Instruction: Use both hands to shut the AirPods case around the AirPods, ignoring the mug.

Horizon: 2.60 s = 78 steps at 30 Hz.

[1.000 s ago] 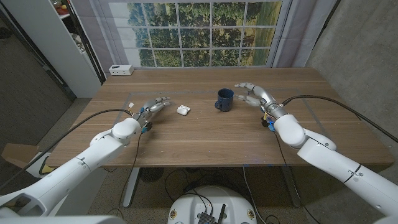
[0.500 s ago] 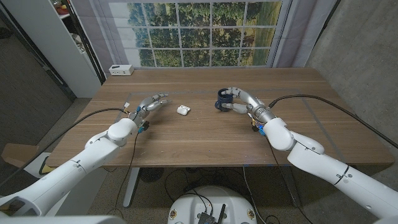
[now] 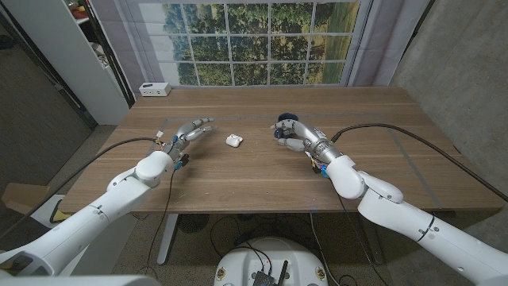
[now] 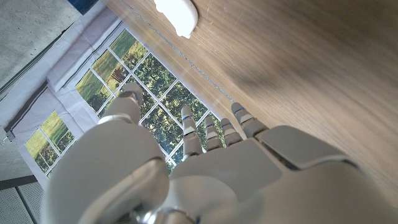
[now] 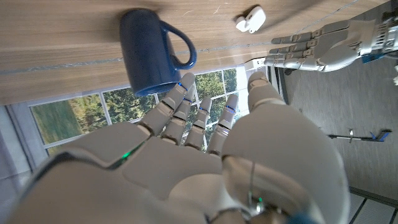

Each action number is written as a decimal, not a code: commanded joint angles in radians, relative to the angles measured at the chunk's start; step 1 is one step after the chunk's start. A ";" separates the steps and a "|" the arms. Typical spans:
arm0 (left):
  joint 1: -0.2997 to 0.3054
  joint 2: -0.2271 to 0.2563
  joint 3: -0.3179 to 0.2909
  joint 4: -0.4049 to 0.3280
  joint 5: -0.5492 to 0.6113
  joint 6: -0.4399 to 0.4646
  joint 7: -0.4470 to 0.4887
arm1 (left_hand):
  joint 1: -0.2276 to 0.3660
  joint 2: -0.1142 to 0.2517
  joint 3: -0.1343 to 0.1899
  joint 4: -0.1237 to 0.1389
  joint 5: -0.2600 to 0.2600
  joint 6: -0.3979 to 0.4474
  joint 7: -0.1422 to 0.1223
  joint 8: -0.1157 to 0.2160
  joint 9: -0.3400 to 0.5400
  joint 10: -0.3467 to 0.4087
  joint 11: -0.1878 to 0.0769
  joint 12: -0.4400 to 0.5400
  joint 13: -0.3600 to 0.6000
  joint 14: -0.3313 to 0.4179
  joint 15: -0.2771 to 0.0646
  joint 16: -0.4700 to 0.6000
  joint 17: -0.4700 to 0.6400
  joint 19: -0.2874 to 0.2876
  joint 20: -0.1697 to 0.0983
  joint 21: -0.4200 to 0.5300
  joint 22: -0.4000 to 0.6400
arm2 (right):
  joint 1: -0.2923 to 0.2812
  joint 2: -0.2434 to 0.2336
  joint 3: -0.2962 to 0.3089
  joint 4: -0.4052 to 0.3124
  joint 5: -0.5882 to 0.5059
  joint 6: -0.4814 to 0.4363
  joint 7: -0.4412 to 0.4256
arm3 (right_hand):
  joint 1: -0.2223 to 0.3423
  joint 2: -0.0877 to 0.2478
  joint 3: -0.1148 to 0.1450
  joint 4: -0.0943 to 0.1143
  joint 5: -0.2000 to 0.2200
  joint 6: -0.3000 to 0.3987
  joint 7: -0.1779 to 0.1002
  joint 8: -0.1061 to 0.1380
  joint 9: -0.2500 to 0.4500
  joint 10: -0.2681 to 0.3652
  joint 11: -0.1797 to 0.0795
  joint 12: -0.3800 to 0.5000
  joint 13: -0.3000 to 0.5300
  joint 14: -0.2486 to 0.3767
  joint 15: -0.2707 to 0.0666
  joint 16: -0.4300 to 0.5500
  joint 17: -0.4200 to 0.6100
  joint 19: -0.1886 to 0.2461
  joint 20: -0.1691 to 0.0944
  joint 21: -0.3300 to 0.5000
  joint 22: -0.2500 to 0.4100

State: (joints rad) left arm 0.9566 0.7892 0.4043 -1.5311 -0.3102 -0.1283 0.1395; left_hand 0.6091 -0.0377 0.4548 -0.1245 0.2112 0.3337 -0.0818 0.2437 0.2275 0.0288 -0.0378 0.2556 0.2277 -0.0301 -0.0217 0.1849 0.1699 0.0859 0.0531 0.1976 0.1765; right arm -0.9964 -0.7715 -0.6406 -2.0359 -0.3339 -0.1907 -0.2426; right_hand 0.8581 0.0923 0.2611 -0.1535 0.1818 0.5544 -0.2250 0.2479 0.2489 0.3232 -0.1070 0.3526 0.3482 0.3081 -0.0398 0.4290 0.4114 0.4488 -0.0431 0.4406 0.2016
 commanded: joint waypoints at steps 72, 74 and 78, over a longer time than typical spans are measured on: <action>-0.138 0.012 0.138 -0.042 0.137 0.282 -0.065 | 0.069 -0.005 -0.088 -0.037 0.036 0.278 0.138 0.059 0.007 0.002 0.035 -0.010 -0.007 -0.010 0.034 -0.007 0.004 0.010 0.022 -0.004 0.000 | 0.365 0.327 -0.231 0.667 -0.171 0.384 -0.083 | 0.165 -0.022 -0.066 0.002 0.013 -0.010 0.004 -0.013 -0.019 -0.054 -0.027 0.049 0.070 -0.078 -0.171 0.004 0.094 -0.083 -0.029 -0.016 -0.008; -0.139 0.012 0.143 -0.046 0.138 0.288 -0.069 | 0.081 -0.008 -0.088 -0.040 0.042 0.278 0.134 0.058 0.007 0.000 0.035 -0.010 -0.007 -0.012 0.035 -0.007 0.004 0.008 0.023 -0.005 0.000 | 0.370 0.329 -0.233 0.674 -0.163 0.385 -0.075 | 0.162 -0.026 -0.072 0.005 0.015 -0.019 0.004 -0.019 -0.019 -0.064 -0.018 0.047 0.071 -0.086 -0.168 0.000 0.097 -0.090 -0.025 -0.018 -0.008; -0.140 0.012 0.156 -0.056 0.154 0.297 -0.067 | 0.097 -0.012 -0.089 -0.044 0.050 0.283 0.132 0.060 0.008 -0.001 0.033 -0.011 -0.007 -0.013 0.034 -0.006 0.004 0.007 0.020 -0.005 0.000 | 0.382 0.331 -0.239 0.693 -0.159 0.396 -0.075 | 0.159 -0.030 -0.077 0.006 0.016 -0.021 0.004 -0.022 -0.019 -0.069 -0.016 0.047 0.073 -0.091 -0.168 -0.002 0.098 -0.095 -0.023 -0.020 -0.008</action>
State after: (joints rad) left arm 0.8397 0.8040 0.5220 -1.5731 -0.1806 0.1382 0.0933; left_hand 0.6902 -0.0471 0.3627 -0.1618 0.2533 0.6093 0.0566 0.3057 0.2322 0.0270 -0.0067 0.2505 0.2184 -0.0377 0.0110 0.1800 0.1698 0.0914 0.0734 0.1934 0.1740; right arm -0.6469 -0.4620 -0.8612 -1.4069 -0.5110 0.1797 -0.3215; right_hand 1.0196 0.0722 0.1891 -0.1464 0.1896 0.5371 -0.2198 0.2284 0.2276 0.2619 -0.1254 0.4035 0.4154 0.2257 -0.0388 0.4308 0.5070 0.3590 -0.0431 0.4220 0.1908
